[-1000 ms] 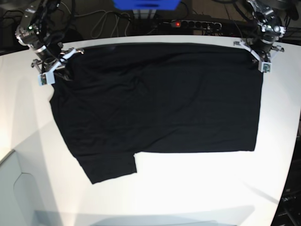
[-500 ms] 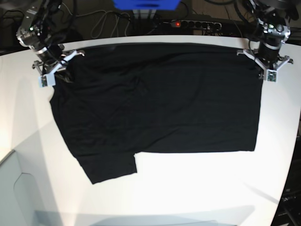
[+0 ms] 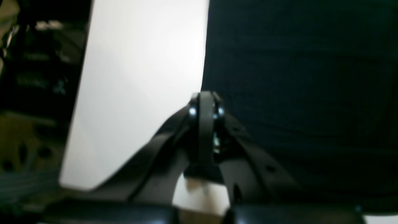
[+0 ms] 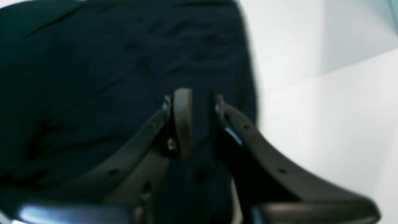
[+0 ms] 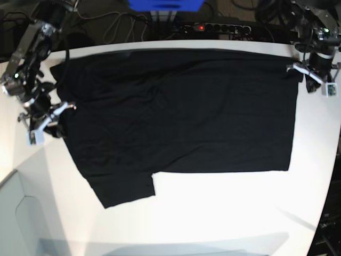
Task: Fold the T-shirt properly
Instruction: 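Slide the right gripper along the shirt side toward the hem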
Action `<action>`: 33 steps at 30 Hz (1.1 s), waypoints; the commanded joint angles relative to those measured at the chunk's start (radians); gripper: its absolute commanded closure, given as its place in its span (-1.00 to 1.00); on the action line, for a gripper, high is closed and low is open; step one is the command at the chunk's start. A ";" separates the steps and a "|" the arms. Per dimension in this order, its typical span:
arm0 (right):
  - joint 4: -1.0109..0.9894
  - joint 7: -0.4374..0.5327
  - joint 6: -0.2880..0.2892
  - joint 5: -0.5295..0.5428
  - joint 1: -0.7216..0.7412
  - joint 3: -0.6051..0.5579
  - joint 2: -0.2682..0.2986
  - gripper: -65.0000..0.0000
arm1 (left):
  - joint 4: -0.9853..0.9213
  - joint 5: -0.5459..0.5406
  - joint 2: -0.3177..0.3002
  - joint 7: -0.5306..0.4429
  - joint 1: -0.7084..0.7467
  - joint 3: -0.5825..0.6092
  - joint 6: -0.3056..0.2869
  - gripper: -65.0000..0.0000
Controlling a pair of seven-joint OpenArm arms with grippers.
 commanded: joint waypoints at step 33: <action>-1.283 0.480 -0.009 0.017 0.673 -0.400 0.234 0.20 | 0.016 -0.006 0.117 0.049 -0.007 -0.109 0.004 0.37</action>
